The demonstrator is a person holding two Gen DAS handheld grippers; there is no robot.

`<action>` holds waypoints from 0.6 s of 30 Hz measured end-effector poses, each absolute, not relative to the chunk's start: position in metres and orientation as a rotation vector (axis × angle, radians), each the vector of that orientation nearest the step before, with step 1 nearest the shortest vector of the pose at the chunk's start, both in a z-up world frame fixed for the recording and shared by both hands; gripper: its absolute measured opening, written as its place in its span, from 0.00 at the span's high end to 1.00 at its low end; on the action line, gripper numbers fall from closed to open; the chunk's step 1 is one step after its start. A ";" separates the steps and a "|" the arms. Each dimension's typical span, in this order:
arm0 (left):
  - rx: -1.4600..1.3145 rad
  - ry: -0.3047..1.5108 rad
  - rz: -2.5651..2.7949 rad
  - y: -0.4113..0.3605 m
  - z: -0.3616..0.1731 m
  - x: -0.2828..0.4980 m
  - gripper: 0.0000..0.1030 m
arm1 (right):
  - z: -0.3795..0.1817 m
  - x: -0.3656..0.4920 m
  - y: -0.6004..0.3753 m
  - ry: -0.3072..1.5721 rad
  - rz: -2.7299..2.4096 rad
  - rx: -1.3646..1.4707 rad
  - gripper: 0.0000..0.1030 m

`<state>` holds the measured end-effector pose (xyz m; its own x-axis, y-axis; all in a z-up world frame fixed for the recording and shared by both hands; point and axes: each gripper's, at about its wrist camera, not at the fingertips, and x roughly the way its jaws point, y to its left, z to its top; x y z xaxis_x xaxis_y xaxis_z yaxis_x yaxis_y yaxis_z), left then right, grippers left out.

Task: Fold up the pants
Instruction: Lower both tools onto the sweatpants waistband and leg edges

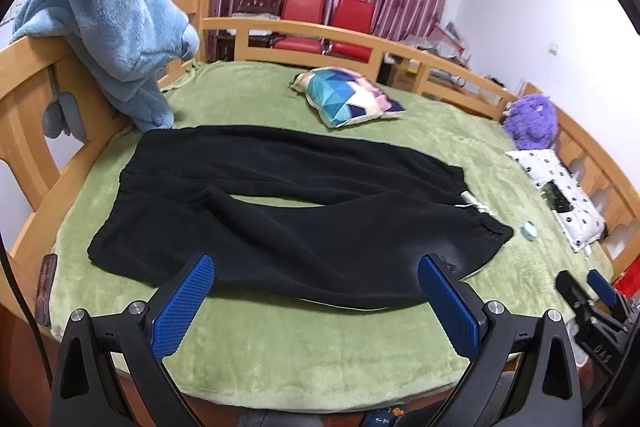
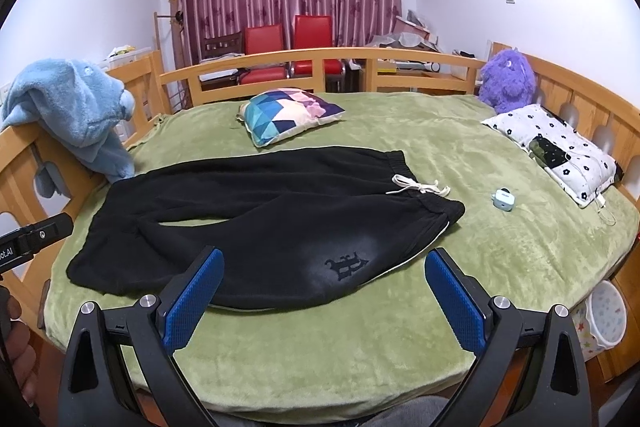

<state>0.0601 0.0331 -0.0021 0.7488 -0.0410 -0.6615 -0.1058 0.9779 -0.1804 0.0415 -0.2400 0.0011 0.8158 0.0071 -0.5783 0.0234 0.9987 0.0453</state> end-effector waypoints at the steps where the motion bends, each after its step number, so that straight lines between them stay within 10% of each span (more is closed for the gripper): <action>1: -0.223 0.724 0.039 0.035 -0.005 0.065 0.00 | -0.002 0.048 -0.243 0.628 -0.006 0.058 0.05; 6: -0.282 0.755 0.050 0.052 -0.036 0.100 0.01 | -0.025 0.080 -0.263 0.688 0.013 0.096 0.25; 18: -0.302 0.980 0.068 0.103 -0.147 0.173 0.01 | -0.134 0.172 -0.307 0.954 -0.022 0.165 0.29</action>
<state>0.1728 0.1026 -0.1473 0.5583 -0.0793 -0.8258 -0.1918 0.9561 -0.2215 0.1725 -0.3074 -0.1345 0.5789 0.0543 -0.8136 0.0914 0.9872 0.1310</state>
